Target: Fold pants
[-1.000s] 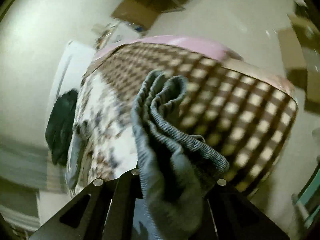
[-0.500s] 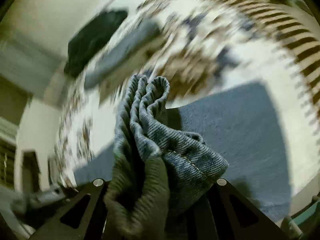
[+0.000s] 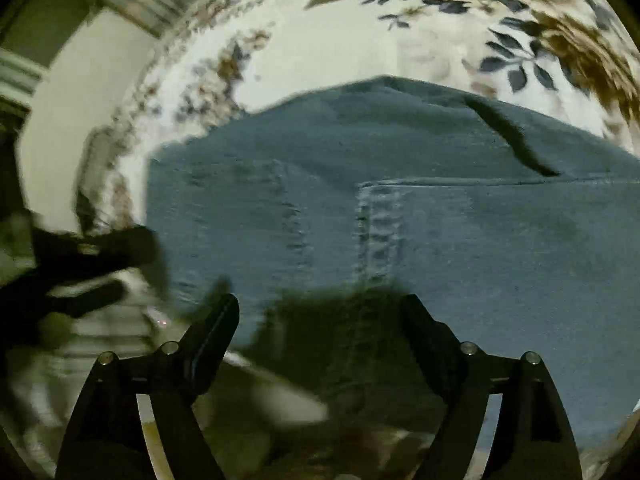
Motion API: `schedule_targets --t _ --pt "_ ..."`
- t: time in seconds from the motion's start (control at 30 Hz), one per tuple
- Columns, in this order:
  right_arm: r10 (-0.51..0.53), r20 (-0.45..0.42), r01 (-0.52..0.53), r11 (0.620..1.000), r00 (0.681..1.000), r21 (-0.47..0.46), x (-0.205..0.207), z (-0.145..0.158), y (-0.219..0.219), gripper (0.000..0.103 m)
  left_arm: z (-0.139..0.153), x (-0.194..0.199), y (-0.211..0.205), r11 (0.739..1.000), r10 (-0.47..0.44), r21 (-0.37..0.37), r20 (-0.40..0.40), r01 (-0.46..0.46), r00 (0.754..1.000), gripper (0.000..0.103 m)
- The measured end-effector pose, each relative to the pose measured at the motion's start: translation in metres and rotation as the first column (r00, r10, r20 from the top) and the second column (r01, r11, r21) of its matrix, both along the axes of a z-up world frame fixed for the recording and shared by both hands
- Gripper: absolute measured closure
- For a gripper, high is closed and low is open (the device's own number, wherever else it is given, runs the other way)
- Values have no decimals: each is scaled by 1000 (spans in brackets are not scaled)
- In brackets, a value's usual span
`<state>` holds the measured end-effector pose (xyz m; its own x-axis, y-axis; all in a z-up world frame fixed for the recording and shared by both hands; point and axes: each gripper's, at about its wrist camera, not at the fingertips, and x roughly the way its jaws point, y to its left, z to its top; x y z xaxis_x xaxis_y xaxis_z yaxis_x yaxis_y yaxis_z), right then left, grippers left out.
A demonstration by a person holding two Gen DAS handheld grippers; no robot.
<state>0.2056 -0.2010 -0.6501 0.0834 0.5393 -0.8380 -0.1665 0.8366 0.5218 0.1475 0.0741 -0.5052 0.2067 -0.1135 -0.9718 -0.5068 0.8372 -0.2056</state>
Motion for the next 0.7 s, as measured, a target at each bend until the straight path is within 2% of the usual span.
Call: schedule_targets --t 0.1,0.2,0.27,0.37,0.47,0.53,0.57,0.6,0.63,0.7 --pt "-127 -7 127 992 992 26 4 15 -49 17 -6 11 -14 998 -26 -50 8 26 1000 0" --pt "-239 1 239 970 971 -47 0 20 -104 16 -20 27 -38 992 -73 -98 9 74 997 0" --pt "-287 -7 284 953 958 -107 -2 13 -135 16 -33 41 -56 988 -120 -94 6 120 993 0" --pt "-338 -21 328 925 941 -190 -3 2 -171 16 -59 62 -80 980 -193 -49 -25 192 981 1" --pt "-367 -15 354 906 930 -232 -3 -6 -193 16 -90 82 -102 951 -307 -7 -84 308 948 22" --pt "-378 -9 365 898 926 -244 -1 -12 -201 16 -97 88 -110 934 -354 26 -84 357 932 51" --pt "-383 0 369 891 924 -265 0 -15 -202 16 -94 89 -112 929 -367 35 -60 369 928 62" --pt "-385 8 370 882 923 -292 -1 -17 -203 16 -91 89 -113 916 -400 -16 17 400 916 77" --pt "-388 11 372 874 922 -312 -3 -16 -211 16 -86 88 -115 913 -408 -8 33 408 912 83" --pt "-384 13 361 857 923 -368 -1 -25 -209 16 -74 84 -116 908 -419 9 80 419 905 86"
